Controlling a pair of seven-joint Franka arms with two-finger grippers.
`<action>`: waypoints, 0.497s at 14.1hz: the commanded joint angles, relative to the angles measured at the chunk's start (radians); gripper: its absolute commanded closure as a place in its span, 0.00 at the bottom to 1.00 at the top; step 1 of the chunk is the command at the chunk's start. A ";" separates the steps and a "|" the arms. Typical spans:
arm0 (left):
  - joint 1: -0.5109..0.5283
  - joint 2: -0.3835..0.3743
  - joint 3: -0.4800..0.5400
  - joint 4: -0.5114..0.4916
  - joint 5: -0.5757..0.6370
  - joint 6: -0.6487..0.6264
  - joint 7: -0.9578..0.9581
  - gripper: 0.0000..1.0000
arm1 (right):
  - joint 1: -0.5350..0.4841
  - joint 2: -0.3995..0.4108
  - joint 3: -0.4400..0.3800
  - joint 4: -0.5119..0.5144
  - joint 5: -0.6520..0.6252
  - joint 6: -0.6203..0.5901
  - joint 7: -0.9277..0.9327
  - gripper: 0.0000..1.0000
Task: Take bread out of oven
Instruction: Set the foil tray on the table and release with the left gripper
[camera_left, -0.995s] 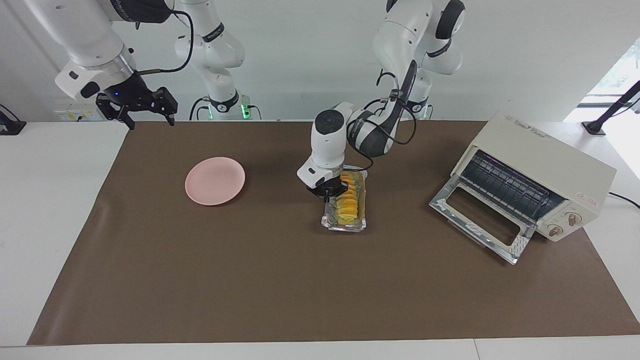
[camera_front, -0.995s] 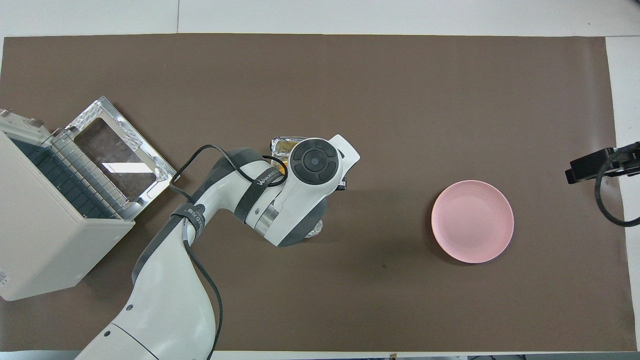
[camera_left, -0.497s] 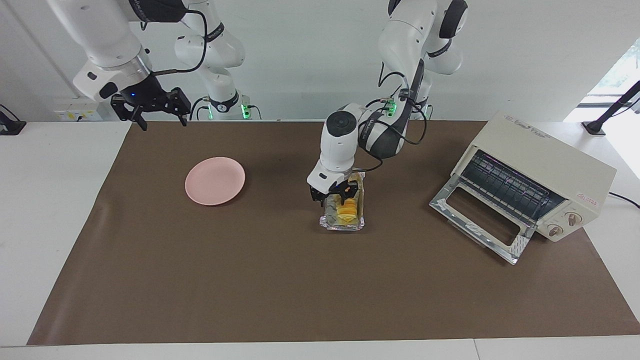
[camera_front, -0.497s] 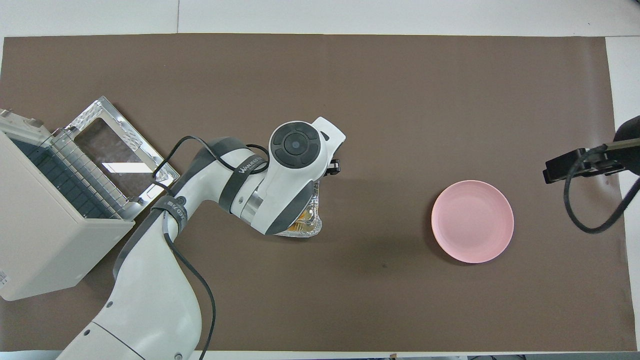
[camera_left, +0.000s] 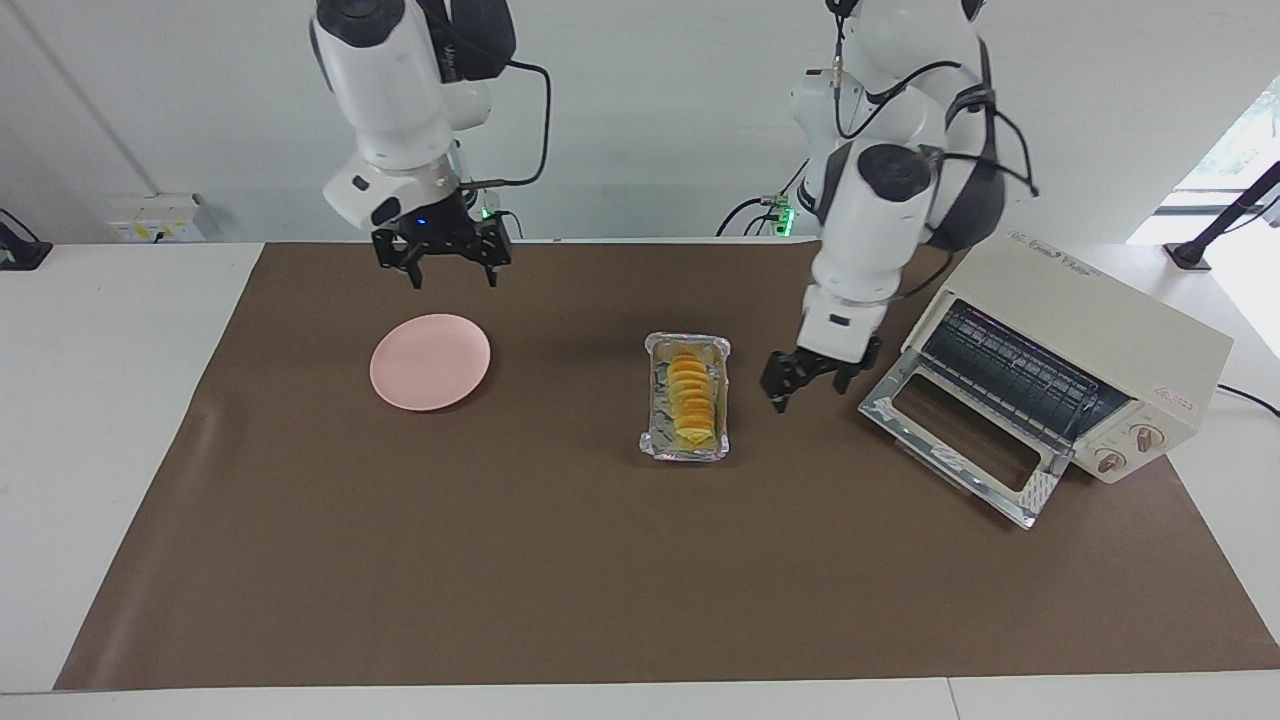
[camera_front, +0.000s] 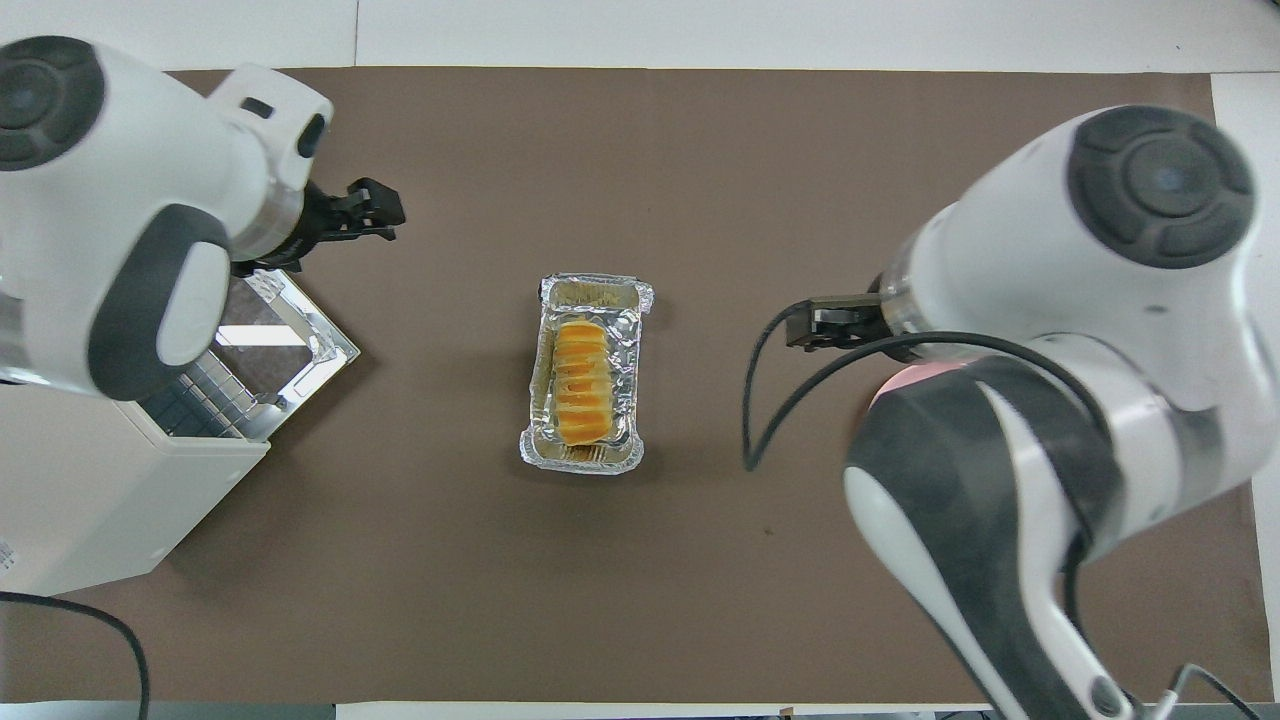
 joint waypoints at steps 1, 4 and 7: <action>0.104 -0.086 -0.011 -0.036 -0.019 -0.122 0.148 0.00 | 0.128 0.176 -0.007 0.038 -0.004 0.159 0.220 0.00; 0.201 -0.181 -0.011 -0.040 -0.019 -0.296 0.254 0.00 | 0.227 0.406 -0.015 0.210 -0.057 0.191 0.385 0.00; 0.210 -0.259 -0.011 -0.052 -0.019 -0.453 0.322 0.00 | 0.228 0.446 -0.014 0.174 -0.101 0.297 0.419 0.00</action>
